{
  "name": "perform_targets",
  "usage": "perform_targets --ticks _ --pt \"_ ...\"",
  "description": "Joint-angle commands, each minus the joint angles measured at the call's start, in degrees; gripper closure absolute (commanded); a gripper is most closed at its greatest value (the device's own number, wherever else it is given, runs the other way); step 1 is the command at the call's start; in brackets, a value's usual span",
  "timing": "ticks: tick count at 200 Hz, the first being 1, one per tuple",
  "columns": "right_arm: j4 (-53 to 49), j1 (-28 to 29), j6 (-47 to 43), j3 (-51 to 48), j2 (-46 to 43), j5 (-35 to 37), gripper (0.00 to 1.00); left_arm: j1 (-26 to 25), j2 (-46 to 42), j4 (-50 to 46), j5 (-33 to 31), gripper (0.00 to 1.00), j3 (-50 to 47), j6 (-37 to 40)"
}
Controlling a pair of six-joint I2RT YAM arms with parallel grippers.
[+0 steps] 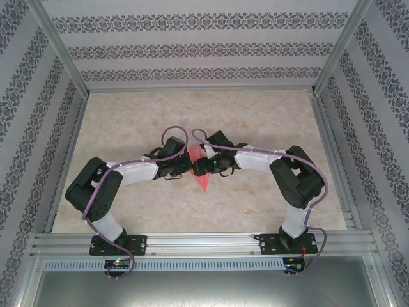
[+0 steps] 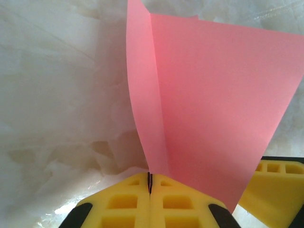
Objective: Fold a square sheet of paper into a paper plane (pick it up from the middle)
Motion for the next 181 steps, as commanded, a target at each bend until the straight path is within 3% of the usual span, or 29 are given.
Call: perform_targets --ticks 1,39,98,181 --pt "2.5 -0.1 3.7 -1.9 -0.9 -6.7 0.33 0.2 -0.5 0.4 1.1 1.0 0.5 0.2" --pt "5.7 -0.8 7.8 -4.2 -2.3 -9.7 0.39 0.3 -0.9 0.4 1.9 1.0 0.7 0.1" --pt "7.2 -0.8 8.9 -5.1 -2.3 -10.6 0.37 0.4 -1.6 0.9 5.3 1.0 1.3 -2.2" --pt "13.4 -2.5 14.0 -9.4 -4.3 -11.8 0.36 1.5 -3.4 3.5 10.5 0.92 0.5 -6.9"
